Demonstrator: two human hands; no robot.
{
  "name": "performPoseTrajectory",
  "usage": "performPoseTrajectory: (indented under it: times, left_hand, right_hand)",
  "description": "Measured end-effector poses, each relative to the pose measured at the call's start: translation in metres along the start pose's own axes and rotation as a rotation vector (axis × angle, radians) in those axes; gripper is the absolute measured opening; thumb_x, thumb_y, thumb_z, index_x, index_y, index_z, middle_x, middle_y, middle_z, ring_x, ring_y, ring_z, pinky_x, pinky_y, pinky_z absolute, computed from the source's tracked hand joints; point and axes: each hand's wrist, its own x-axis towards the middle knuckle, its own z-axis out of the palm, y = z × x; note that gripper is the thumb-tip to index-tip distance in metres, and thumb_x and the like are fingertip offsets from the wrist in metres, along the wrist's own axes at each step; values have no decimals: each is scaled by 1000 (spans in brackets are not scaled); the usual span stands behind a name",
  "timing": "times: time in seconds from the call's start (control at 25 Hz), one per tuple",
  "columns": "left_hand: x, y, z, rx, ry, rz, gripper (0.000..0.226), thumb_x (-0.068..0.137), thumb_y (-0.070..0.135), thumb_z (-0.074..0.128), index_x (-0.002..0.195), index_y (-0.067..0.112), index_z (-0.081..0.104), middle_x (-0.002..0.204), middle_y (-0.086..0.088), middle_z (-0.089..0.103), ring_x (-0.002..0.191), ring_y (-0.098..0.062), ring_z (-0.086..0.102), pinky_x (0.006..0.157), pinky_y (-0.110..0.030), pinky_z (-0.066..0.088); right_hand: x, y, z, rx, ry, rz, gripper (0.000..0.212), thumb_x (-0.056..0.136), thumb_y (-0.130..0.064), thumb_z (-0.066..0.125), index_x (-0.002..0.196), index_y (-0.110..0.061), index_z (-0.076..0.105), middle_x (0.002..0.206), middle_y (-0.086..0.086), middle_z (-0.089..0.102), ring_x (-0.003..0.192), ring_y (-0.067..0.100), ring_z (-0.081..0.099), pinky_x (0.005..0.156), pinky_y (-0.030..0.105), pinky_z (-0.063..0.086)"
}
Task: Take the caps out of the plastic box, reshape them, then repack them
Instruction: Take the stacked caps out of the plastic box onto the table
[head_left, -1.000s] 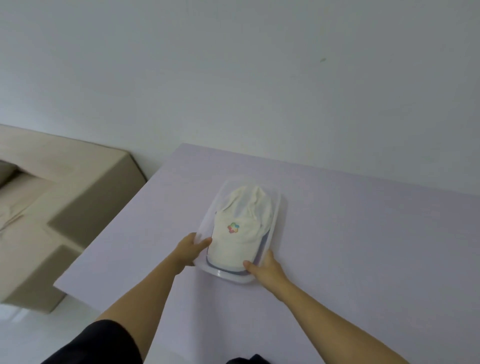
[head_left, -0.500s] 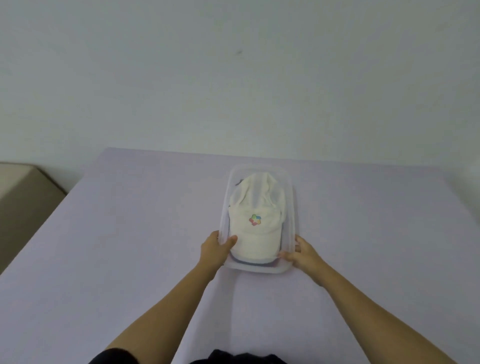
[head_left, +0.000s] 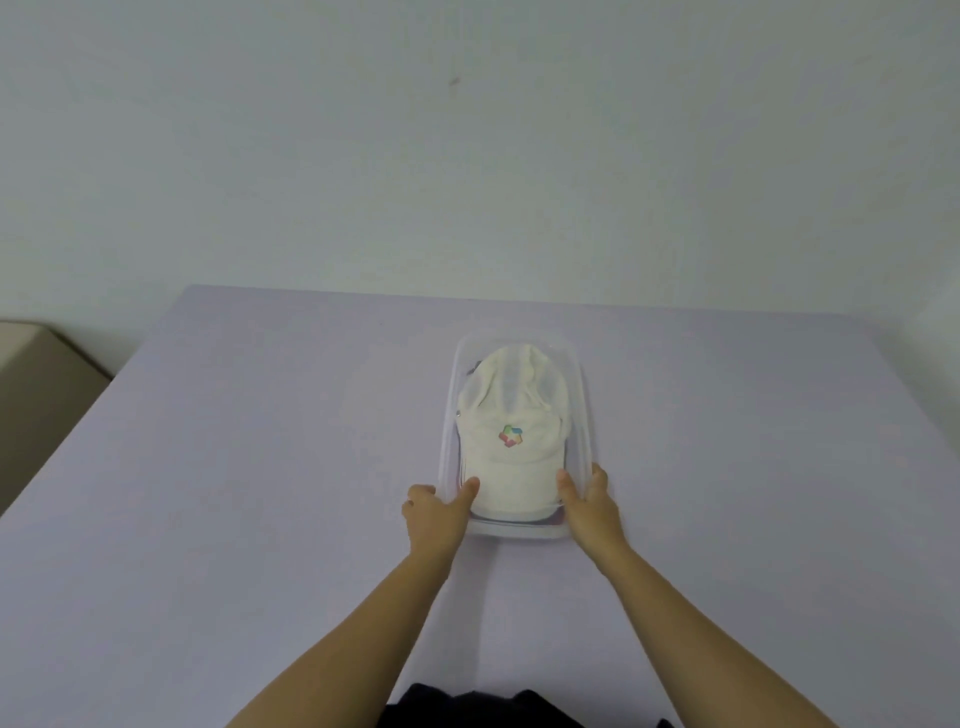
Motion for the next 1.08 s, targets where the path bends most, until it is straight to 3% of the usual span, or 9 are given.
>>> performPoseTrajectory:
  times: [0.12, 0.24, 0.32, 0.36, 0.44, 0.68, 0.84, 1.0, 1.08]
  left_hand:
    - [-12, 3, 12, -74, 143, -97, 59, 79, 38, 70, 115, -2, 46, 111, -20, 53, 100, -34, 55, 85, -41, 49]
    - [-12, 9, 6, -98, 114, -119, 46, 79, 36, 71, 85, -2, 48, 67, -8, 45, 59, -19, 46, 54, -29, 43]
    - [-13, 14, 0, -64, 93, -129, 46, 80, 34, 71, 65, 4, 39, 58, -2, 35, 51, -14, 34, 48, -26, 31]
    - [-15, 18, -3, -54, 91, -140, 48, 81, 33, 71, 60, 6, 36, 59, -2, 36, 51, -14, 35, 50, -26, 33]
    - [-19, 23, -7, -42, 79, -159, 46, 82, 30, 70, 60, 11, 34, 64, -3, 39, 55, -14, 37, 57, -28, 39]
    - [-24, 31, -15, -23, 17, -159, 47, 84, 30, 68, 61, 12, 31, 66, -2, 36, 57, -13, 35, 50, -24, 33]
    - [-22, 31, -20, 25, -54, -162, 41, 83, 36, 68, 78, 2, 46, 68, -4, 42, 60, -16, 43, 51, -24, 37]
    - [-25, 28, -14, -46, 2, -124, 43, 83, 35, 68, 79, 6, 37, 61, -1, 31, 52, -13, 29, 47, -23, 28]
    - [-30, 24, -10, -143, 33, -75, 39, 82, 32, 69, 80, 7, 40, 66, 0, 36, 57, -13, 34, 53, -24, 32]
  right_hand:
    - [2, 5, 8, -54, 77, -29, 65, 98, -42, 37, 149, -11, 12, 151, 14, 32, 136, 33, 35, 109, 41, 31]
    - [6, 8, 9, -82, 93, -25, 64, 98, -41, 35, 149, -10, 12, 151, 14, 34, 135, 33, 36, 109, 41, 32]
    - [6, 6, 10, -90, 104, -33, 64, 99, -41, 34, 149, -9, 12, 151, 13, 33, 136, 33, 35, 109, 41, 31]
    - [6, 6, 11, -94, 106, -30, 64, 99, -41, 34, 149, -9, 11, 151, 14, 32, 136, 34, 35, 109, 41, 31]
    - [6, 5, 11, -101, 103, -19, 63, 99, -41, 34, 149, -10, 11, 151, 14, 32, 136, 34, 35, 109, 42, 31]
    - [7, 5, 10, -80, 93, -16, 64, 99, -41, 34, 149, -10, 10, 152, 14, 31, 137, 33, 34, 110, 42, 30]
    - [6, 5, 8, -39, 73, -5, 65, 98, -43, 35, 149, -12, 9, 153, 13, 29, 137, 32, 33, 111, 42, 29]
    - [3, 4, 0, 13, 48, 4, 67, 96, -45, 39, 149, -14, 12, 151, 12, 33, 136, 31, 36, 111, 42, 32]
    - [2, 4, -4, 61, 34, 21, 65, 95, -46, 41, 148, -16, 17, 149, 10, 37, 133, 30, 39, 109, 41, 34]
